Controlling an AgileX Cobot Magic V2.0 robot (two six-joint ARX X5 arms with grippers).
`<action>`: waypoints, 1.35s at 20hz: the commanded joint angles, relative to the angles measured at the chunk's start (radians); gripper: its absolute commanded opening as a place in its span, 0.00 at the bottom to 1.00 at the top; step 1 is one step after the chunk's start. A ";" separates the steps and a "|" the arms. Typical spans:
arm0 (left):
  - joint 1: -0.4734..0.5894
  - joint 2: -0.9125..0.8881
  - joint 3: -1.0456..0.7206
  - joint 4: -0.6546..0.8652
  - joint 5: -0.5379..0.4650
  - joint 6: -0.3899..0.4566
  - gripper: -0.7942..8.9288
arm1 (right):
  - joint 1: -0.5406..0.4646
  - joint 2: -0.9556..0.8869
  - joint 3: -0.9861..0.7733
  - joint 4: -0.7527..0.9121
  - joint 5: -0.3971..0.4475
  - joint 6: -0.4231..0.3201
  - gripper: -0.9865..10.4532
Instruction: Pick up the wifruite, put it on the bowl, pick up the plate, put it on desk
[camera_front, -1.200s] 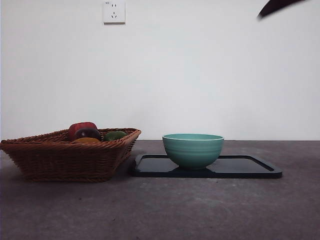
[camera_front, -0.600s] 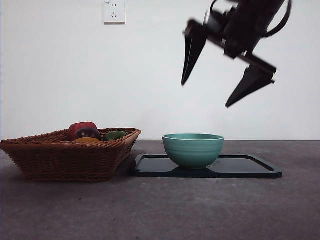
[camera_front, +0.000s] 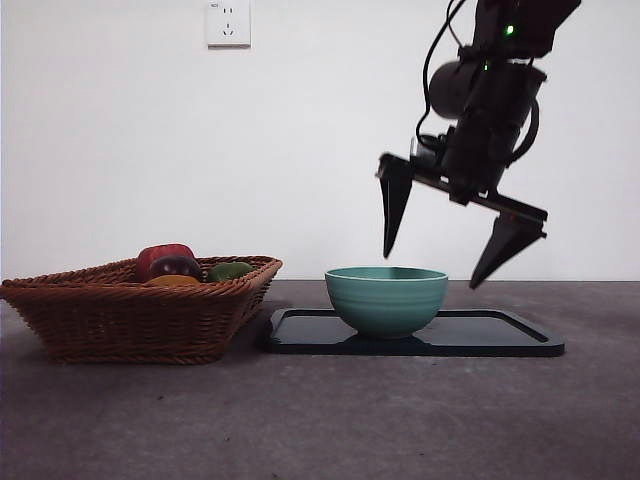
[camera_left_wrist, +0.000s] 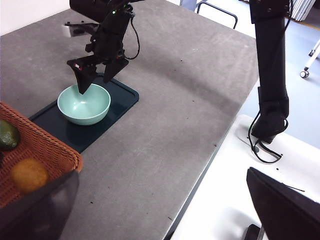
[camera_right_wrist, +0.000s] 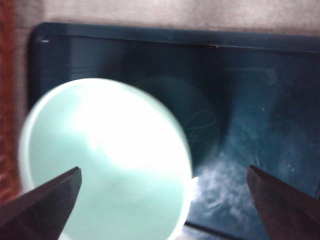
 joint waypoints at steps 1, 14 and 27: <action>-0.007 0.006 0.013 0.009 0.005 0.015 0.66 | -0.002 0.048 0.021 0.000 0.013 -0.010 0.56; -0.007 0.006 0.013 0.007 0.005 0.014 0.66 | -0.001 0.080 0.021 -0.022 0.016 -0.012 0.09; -0.007 0.006 0.013 0.006 0.005 0.014 0.66 | 0.027 -0.024 0.173 -0.321 0.153 -0.138 0.09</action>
